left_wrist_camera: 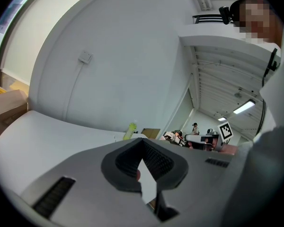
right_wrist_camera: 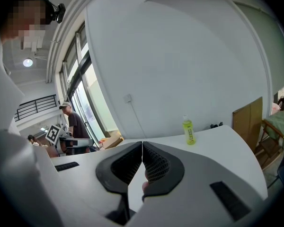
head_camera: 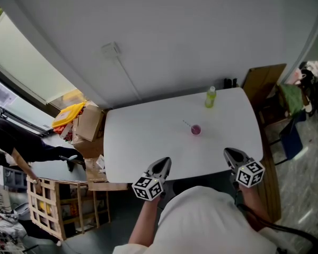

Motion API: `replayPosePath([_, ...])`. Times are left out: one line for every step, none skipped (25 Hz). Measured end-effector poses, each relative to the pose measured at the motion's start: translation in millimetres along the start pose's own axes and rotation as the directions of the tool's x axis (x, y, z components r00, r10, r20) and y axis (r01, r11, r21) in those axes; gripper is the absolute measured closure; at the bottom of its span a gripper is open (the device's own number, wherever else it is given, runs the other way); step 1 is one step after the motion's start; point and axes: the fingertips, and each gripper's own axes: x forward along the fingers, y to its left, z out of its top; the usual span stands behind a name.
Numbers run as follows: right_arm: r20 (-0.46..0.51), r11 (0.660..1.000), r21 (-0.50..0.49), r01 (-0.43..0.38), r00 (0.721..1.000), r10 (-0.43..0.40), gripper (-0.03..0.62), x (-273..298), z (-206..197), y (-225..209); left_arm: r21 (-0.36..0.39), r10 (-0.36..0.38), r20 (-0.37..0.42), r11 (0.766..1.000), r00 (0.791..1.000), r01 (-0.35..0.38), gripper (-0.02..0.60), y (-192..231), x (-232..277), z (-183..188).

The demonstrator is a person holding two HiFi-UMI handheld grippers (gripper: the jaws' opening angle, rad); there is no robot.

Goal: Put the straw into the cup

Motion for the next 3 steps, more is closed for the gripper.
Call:
replayPosePath([0.0,1.0,0.0,0.0,1.0,0.0,0.559,0.1,0.3,0.2,0.0,0.0,-0.001,1.0,1.0,0.0,0.58,-0.1,0.1,0.1])
replayPosePath([0.0,1.0,0.0,0.0,1.0,0.0,0.559,0.1,0.7,0.4,0.0,0.0,-0.002,1.0,1.0,0.0,0.58,-0.1,0.1,0.1])
replayPosePath([0.0,1.0,0.0,0.0,1.0,0.0,0.559,0.2,1.1,0.5,0.0,0.0,-0.003,1.0,1.0,0.0,0.58,-0.2,0.1,0.2])
